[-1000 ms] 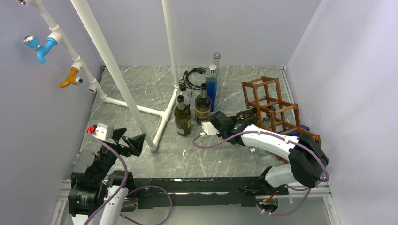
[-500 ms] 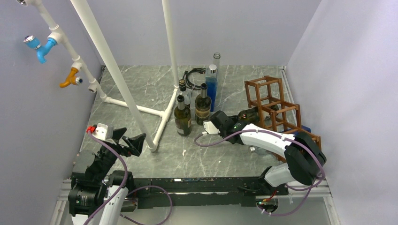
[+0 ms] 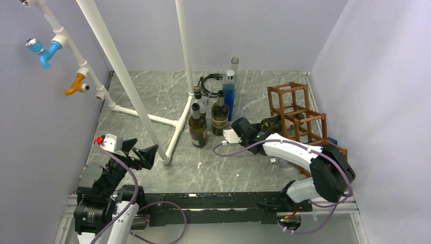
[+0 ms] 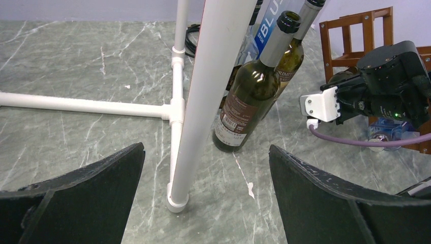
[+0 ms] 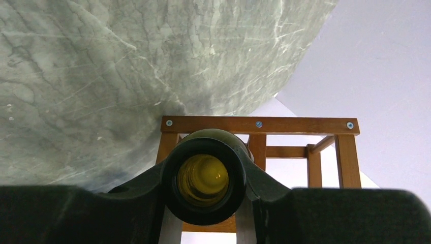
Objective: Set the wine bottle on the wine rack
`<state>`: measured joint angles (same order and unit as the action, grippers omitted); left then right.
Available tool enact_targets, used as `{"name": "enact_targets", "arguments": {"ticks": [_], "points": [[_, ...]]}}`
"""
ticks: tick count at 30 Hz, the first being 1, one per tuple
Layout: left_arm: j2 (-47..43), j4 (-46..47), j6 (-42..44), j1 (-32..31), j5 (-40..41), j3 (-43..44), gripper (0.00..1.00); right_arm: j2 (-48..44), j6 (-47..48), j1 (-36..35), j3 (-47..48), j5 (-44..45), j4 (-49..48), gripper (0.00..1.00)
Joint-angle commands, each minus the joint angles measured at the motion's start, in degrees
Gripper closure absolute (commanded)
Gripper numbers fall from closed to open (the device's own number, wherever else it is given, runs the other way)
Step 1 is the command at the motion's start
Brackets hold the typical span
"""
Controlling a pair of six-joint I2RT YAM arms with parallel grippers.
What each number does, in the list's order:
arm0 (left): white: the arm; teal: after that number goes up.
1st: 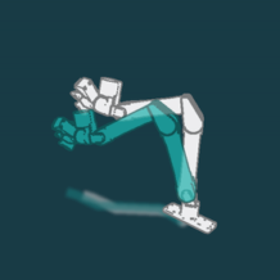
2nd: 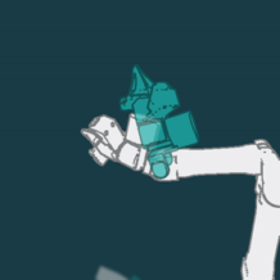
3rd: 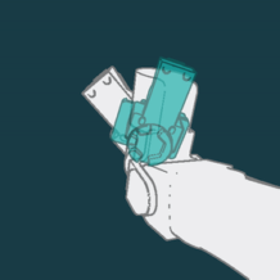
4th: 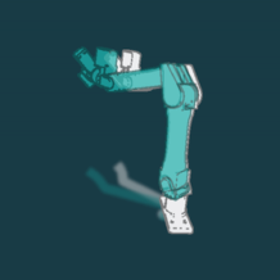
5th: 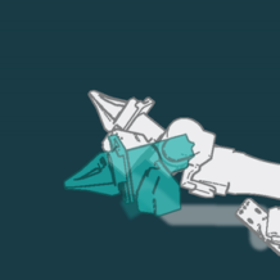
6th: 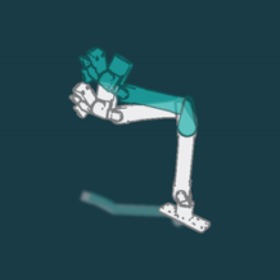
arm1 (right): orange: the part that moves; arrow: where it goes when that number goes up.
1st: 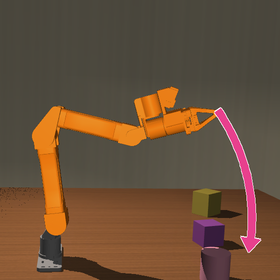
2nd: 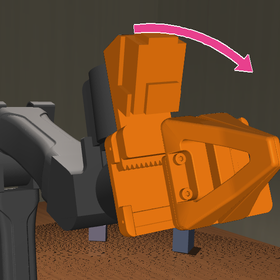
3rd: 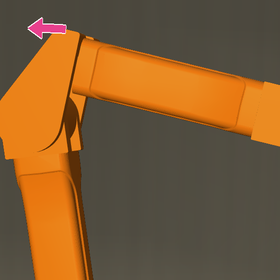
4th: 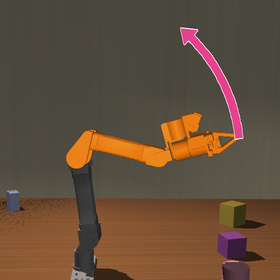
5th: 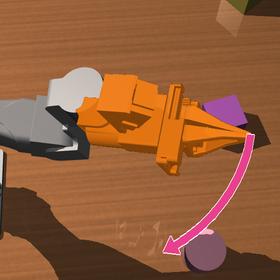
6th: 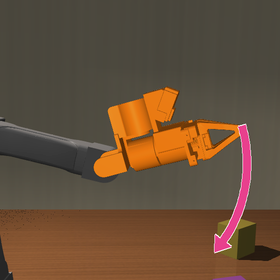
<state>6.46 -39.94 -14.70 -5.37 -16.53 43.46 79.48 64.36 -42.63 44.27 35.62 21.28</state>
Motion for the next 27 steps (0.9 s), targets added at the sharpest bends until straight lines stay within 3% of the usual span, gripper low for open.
{"name": "enact_targets", "arguments": {"ticks": [1,11,20,27], "points": [[0.1,1.7,-0.4,-0.3,0.4,0.3,0.02,-1.6,2.4,1.7,1.7,5.5,1.1,1.00],[-0.2,1.6,-0.4,-0.6,0.7,0.3,0.02,3.2,-1.4,5.0,6.8,6.6,5.9,0.96],[-0.2,1.6,-0.5,-0.7,0.7,0.3,0.02,3.5,-1.7,5.5,5.9,10.6,5.1,0.68],[-0.1,1.6,-0.4,-0.7,0.8,0.3,0.02,0.4,-2.3,5.2,4.2,8.6,6.1,0.51]]}}
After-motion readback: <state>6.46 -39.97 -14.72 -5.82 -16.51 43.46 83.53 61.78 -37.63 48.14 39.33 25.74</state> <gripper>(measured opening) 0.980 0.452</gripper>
